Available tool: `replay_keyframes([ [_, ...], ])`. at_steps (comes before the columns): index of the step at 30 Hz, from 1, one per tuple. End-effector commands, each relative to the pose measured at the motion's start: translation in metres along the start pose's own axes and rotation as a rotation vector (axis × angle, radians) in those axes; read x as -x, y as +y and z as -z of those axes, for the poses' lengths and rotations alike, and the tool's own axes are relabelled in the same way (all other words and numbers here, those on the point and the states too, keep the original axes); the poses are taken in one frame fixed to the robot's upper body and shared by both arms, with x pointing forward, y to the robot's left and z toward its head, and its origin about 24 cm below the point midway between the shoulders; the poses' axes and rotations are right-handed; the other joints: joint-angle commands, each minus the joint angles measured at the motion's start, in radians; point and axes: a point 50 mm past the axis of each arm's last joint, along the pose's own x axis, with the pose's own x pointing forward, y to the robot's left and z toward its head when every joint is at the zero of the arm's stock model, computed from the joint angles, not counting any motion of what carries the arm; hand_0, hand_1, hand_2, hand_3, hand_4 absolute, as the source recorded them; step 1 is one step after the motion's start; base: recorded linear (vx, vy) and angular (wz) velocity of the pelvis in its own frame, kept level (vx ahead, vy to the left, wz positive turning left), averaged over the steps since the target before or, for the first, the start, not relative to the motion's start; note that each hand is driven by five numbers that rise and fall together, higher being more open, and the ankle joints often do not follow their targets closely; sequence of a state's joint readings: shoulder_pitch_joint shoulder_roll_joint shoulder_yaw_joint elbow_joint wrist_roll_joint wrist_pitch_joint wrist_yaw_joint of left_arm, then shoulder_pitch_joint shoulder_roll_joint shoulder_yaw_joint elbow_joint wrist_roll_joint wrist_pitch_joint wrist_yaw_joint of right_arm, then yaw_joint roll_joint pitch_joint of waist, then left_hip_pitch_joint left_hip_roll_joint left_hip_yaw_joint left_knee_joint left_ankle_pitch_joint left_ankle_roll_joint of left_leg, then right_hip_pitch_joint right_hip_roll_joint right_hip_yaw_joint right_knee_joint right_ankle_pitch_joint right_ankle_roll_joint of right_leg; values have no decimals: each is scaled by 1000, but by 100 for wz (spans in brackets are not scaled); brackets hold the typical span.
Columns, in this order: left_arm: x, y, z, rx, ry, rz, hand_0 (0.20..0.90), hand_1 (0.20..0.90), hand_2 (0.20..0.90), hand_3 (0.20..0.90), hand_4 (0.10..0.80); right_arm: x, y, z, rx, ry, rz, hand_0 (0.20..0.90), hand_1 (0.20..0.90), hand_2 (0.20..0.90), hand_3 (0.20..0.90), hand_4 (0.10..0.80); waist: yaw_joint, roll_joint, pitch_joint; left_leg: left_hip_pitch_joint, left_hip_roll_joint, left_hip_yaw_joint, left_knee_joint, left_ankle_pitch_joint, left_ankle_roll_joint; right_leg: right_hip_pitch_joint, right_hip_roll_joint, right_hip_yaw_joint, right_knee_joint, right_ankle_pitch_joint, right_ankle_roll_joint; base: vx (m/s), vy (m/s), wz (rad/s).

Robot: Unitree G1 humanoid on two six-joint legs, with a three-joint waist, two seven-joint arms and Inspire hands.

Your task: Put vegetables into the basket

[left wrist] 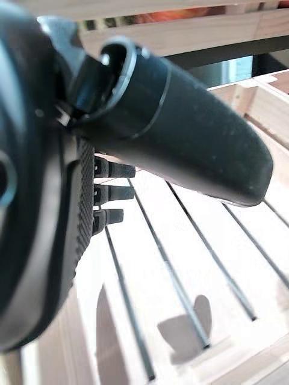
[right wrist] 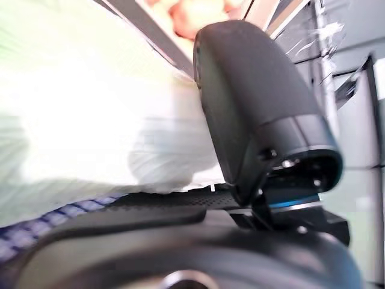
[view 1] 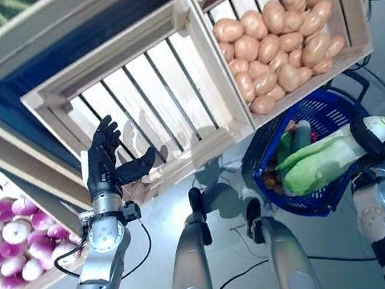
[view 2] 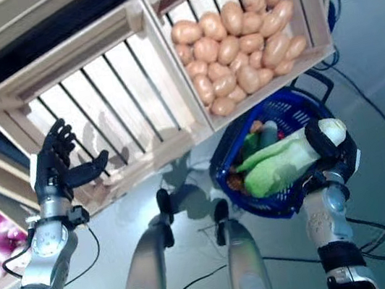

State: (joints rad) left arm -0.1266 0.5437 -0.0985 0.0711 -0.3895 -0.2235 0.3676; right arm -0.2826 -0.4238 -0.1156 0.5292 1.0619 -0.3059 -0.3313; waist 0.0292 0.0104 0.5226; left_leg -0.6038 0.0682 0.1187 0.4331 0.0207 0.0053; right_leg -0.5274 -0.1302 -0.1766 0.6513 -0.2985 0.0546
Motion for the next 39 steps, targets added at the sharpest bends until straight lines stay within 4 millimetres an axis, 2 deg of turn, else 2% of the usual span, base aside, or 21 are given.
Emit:
replay_keyframes([
  [1,-18,-5,-56,71,-317,-15,900,900,900,900,800,-15,16,-73,-108,-310,-111,300,300,300,300,400,-3,9,-3,-31,-35,-21,146,-162,-20,-58,-11,-34,-28,141,-35,-86,-31,13],
  [2,-22,-9,-62,86,-329,-4,900,900,900,900,800,-22,19,-81,-130,-320,-103,300,300,300,300,400,5,12,-3,-77,-38,-21,185,-177,-6,-111,-24,-34,25,128,-39,-51,-21,6],
  [4,-24,-10,-63,86,-331,3,900,900,900,900,800,-25,21,-85,-148,-325,-100,300,300,300,300,400,9,14,-3,-103,-37,-20,212,-189,-1,-140,-29,-32,54,120,-41,-42,-38,6],
  [5,-25,-12,-66,91,-339,16,900,900,900,900,800,-29,22,-94,-179,-340,-77,300,300,300,300,400,13,18,-3,-154,-33,-21,262,-205,8,-195,-38,-31,111,110,-45,-26,-64,6],
  [10,-26,-13,-71,62,-357,28,900,900,900,900,800,-35,14,-110,-155,-378,22,300,300,300,300,400,17,23,-3,-251,-29,-23,380,-251,24,-287,-49,-29,213,89,-51,4,-60,9],
  [12,-26,-13,-71,22,-358,37,900,900,900,900,800,-36,11,-120,-121,-406,87,300,300,300,300,400,20,24,-3,-271,-32,-34,416,-280,21,-305,-49,-19,249,71,-37,57,-94,5],
  [13,-25,-13,-72,10,-362,47,900,900,900,900,800,-35,7,-132,-113,-440,142,300,300,300,300,400,20,23,-3,-304,-28,-29,429,-263,27,-334,-54,-29,256,89,-45,17,-71,5],
  [16,-22,-9,-73,-9,-369,41,900,900,900,900,800,-33,-4,-148,-100,-497,250,300,300,300,300,400,20,23,-3,-321,-29,-31,444,-270,30,-347,-52,-31,264,91,-45,11,-63,6],
  [18,-20,-6,-69,-21,-358,34,900,900,900,900,800,-31,-11,-157,-66,-533,323,300,300,300,300,400,20,23,-3,-321,-33,-42,464,-295,26,-348,-48,-24,281,77,-32,87,-54,4],
  [25,-16,-2,-71,-59,-388,29,900,900,900,900,800,-27,-9,-180,-10,-594,386,300,300,300,300,400,18,25,-3,-354,-31,-38,463,-272,30,-374,-43,-38,273,99,-43,-15,-28,-2],
  [26,-16,-2,-71,-57,-388,28,900,900,900,900,800,-27,-9,-180,-6,-591,389,300,300,300,300,400,17,23,-3,-354,-31,-38,465,-273,29,-375,-42,-39,273,98,-44,80,-15,1],
  [27,-15,-2,-70,-58,-384,29,900,900,900,900,800,-27,-9,-180,2,-586,391,300,300,300,300,400,17,23,-3,-339,-34,-45,471,-295,23,-360,-37,-29,279,81,-34,63,-20,-1],
  [28,-16,-3,-70,-60,-384,33,900,900,900,900,800,-27,-9,-179,10,-585,397,300,300,300,300,400,19,21,-3,-343,-33,-45,471,-290,25,-363,-38,-34,279,84,-39,80,-38,0],
  [32,-16,-4,-67,-59,-364,58,900,900,900,900,800,-32,-10,-172,-125,-516,317,300,300,300,300,400,24,15,-3,-330,-37,-51,476,-301,23,-349,-34,-41,276,80,-38,16,-34,1],
  [33,-16,-7,-67,-48,-359,61,900,900,900,900,800,-34,-6,-163,-169,-487,275,300,300,300,300,400,25,15,-3,-346,-34,-46,469,-277,27,-361,-38,-53,265,101,-46,-27,-35,3],
  [37,-16,-15,-61,-62,-337,97,900,900,900,900,800,-37,4,-134,-203,-400,198,300,300,300,300,400,34,17,-3,-334,-39,-55,466,-283,20,-347,-35,-49,257,98,-38,45,-48,1],
  [38,-16,-16,-61,-73,-342,101,900,900,900,900,800,-39,6,-123,-216,-349,166,300,300,300,300,400,35,16,-3,-348,-36,-48,461,-265,23,-356,-37,-59,246,112,-47,29,-68,2],
  [39,-16,-17,-60,-78,-341,108,900,900,900,900,800,-40,9,-107,-208,-300,137,300,300,300,300,400,38,14,-3,-330,-41,-53,461,-282,19,-338,-26,-46,236,103,-37,33,-66,4],
])
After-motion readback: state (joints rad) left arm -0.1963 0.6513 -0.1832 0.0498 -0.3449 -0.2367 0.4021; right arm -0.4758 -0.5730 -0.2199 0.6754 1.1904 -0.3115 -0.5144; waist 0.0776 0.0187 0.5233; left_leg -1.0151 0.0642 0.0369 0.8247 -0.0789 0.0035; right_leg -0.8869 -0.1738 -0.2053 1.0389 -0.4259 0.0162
